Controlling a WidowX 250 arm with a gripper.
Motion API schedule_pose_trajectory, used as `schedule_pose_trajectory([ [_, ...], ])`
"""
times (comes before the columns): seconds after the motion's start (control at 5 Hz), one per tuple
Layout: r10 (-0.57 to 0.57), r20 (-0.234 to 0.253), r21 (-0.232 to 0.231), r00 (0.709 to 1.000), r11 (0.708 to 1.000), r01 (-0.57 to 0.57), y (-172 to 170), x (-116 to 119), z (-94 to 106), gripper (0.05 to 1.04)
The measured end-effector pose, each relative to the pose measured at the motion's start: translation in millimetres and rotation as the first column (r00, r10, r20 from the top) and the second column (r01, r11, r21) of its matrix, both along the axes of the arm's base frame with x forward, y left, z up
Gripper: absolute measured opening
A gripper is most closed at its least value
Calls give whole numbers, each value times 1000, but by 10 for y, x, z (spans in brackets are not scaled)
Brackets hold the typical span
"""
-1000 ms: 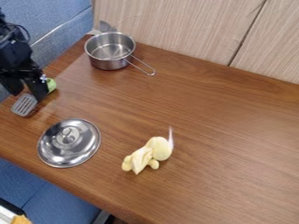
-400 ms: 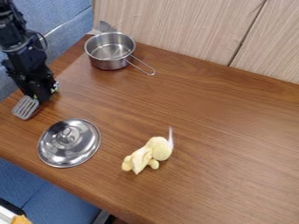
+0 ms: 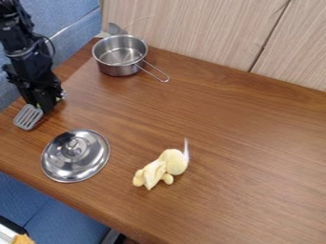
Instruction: Put the green spatula behind the yellow object
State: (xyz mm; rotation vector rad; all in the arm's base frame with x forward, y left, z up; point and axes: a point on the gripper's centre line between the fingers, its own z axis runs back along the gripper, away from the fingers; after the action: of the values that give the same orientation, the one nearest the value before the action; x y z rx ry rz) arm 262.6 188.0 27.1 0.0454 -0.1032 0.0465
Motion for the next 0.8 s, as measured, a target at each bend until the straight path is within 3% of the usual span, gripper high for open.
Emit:
schedule_pose_trajectory([
  [0.2,34,15,13,999,999,-34,-157,64,273,299],
  [0.4,80,92,41,993,996,-84,-381,173,687,299],
  [0.6,85,169,22,982,996,-90,-803,415,1020,299],
  [0.8,63,213,-12,975,998,-62,-1253,666,1162,299],
])
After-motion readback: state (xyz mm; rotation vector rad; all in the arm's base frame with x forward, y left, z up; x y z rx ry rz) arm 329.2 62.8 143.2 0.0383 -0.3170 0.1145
